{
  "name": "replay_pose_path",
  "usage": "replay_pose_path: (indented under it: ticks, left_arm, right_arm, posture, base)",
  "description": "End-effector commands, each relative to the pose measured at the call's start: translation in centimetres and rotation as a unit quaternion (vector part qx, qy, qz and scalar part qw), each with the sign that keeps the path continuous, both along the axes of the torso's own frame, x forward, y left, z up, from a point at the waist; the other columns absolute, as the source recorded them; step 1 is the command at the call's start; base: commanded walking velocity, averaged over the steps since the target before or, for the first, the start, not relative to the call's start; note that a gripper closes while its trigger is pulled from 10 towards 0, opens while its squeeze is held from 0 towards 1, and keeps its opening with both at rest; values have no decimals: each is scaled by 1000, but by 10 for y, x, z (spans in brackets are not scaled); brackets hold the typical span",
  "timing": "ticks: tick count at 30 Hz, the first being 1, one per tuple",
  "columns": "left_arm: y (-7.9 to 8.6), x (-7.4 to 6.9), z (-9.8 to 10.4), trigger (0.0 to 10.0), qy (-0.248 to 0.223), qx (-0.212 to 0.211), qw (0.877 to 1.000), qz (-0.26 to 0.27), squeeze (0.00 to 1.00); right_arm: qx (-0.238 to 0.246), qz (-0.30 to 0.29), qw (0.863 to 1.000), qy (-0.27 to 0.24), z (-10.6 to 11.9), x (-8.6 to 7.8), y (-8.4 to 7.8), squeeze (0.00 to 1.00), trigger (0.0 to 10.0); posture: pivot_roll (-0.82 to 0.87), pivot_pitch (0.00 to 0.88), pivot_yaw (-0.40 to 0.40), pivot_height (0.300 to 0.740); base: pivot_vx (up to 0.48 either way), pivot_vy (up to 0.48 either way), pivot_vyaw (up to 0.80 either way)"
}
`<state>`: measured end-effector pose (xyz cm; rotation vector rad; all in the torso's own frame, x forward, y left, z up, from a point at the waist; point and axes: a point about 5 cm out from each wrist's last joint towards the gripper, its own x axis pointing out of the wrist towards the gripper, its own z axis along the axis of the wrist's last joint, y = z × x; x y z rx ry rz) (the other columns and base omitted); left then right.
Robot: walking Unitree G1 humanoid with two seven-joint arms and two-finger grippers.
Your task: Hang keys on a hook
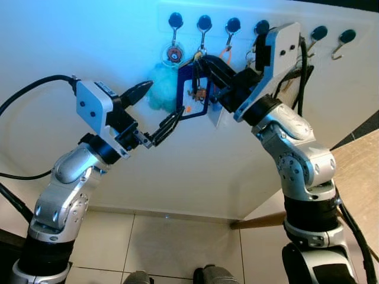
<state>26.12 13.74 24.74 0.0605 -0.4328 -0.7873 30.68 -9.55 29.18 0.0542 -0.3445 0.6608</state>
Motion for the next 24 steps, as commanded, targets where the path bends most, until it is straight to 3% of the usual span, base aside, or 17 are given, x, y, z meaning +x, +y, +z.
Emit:
replay_pose_path:
  ticks: [1, 19, 20, 21, 22, 23, 24]
  left_arm:
    - [-6, -2, 1, 10000, -5, 1, 1000, -11, 0]
    - [-6, -2, 5, 10000, -10, -5, 1000, -12, 0]
    - [-7, -1, 5, 10000, -10, -6, 1000, -11, 0]
    - [-7, -1, 5, 10000, -11, -6, 1000, -11, 0]
    - [-7, -1, 5, 10000, -11, -6, 1000, -11, 0]
    - [-7, -1, 6, 10000, -11, -6, 1000, -12, 0]
    - [-7, -1, 6, 10000, -11, -6, 1000, -12, 0]
  right_arm:
    - [-17, -2, 999, 36, -15, 2, -1, 0, 10000]
    - [2, 1, 1000, 23, -7, 0, -1, 0, 10000]
    - [4, 2, 1000, 23, -7, 0, -1, 51, 10000]
    - [6, 4, 1000, 23, -7, 0, -1, 376, 10000]
    - [6, 4, 1000, 23, -7, 0, -1, 376, 10000]
    - [8, 5, 1000, 22, -6, 0, -1, 867, 10000]
    - [8, 5, 1000, 22, -6, 0, -1, 867, 10000]
  posture:
    - [50, 131, -66, 740]
    - [51, 133, -67, 740]
    - [50, 132, -67, 740]
    - [50, 132, -66, 740]
    - [50, 132, -66, 740]
    - [50, 132, -66, 740]
    - [50, 132, -66, 740]
  base:
    - [0, 0, 0]
    - [0, 0, 0]
    - [0, 0, 0]
    - [0, 0, 0]
    - [0, 0, 0]
    - [0, 0, 0]
    - [0, 0, 0]
